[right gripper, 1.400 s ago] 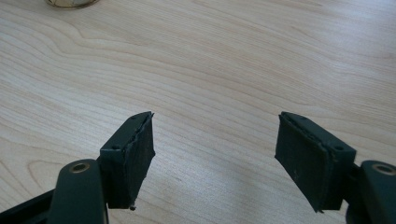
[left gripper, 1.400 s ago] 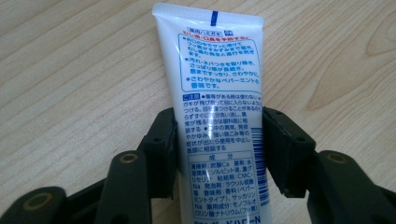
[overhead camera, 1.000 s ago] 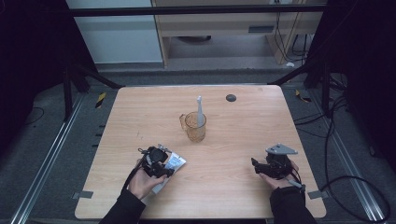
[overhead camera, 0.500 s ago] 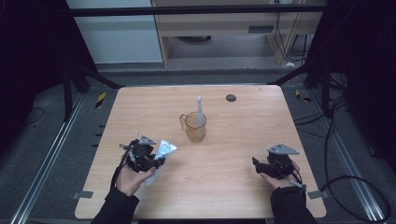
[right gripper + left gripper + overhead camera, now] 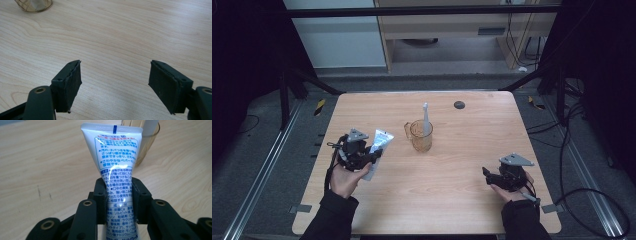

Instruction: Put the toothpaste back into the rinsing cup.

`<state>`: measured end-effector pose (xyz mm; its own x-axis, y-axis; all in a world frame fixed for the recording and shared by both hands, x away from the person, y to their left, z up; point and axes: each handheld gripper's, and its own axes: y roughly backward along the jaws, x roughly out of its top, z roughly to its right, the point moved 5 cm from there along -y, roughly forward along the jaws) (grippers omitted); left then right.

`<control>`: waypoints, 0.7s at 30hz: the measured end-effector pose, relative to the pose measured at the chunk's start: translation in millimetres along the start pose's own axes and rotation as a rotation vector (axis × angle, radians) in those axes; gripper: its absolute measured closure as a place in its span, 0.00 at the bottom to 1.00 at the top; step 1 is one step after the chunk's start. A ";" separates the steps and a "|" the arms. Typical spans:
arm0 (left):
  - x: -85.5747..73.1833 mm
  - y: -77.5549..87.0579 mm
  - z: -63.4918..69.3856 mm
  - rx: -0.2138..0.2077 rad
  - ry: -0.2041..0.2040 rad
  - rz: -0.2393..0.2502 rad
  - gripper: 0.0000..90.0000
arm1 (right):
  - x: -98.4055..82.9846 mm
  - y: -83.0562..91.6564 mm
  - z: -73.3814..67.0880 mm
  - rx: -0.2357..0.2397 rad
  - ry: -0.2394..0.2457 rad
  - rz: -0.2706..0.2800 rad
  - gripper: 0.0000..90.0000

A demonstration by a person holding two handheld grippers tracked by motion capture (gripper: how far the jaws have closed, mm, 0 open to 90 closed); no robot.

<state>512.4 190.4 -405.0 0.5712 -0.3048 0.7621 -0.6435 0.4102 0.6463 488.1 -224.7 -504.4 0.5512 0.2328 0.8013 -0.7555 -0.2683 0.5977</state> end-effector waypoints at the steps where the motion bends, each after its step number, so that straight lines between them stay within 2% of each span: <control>1: 3.6 -0.1 -0.3 0.003 0.002 0.013 0.76 | 0.0 -0.1 0.1 -0.001 -0.001 0.001 0.28; 6: 24.3 -3.2 -1.1 0.020 0.019 0.085 0.76 | 0.2 -0.7 0.1 -0.001 -0.006 0.007 0.25; 10: 37.4 -7.9 -2.5 0.041 0.023 0.117 0.76 | 0.9 -0.4 1.4 -0.005 -0.005 0.020 0.23; 15: 50.6 -15.8 -6.0 0.034 0.060 0.165 0.76 | 3.2 0.8 1.9 -0.003 -0.020 0.037 0.21; 18: 57.3 -20.8 -7.2 0.012 0.083 0.195 0.76 | 3.7 -0.3 1.9 -0.003 -0.019 0.040 0.20; 21: 64.5 -25.3 -8.2 0.005 0.091 0.208 0.76 | 3.3 -0.8 1.7 -0.001 -0.020 0.041 0.20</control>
<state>569.7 167.4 -372.5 0.4693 -0.1348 0.8727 -0.7546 0.4522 0.4756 491.1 -225.4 -502.2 0.5262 0.2030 0.8258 -0.7782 -0.2766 0.5639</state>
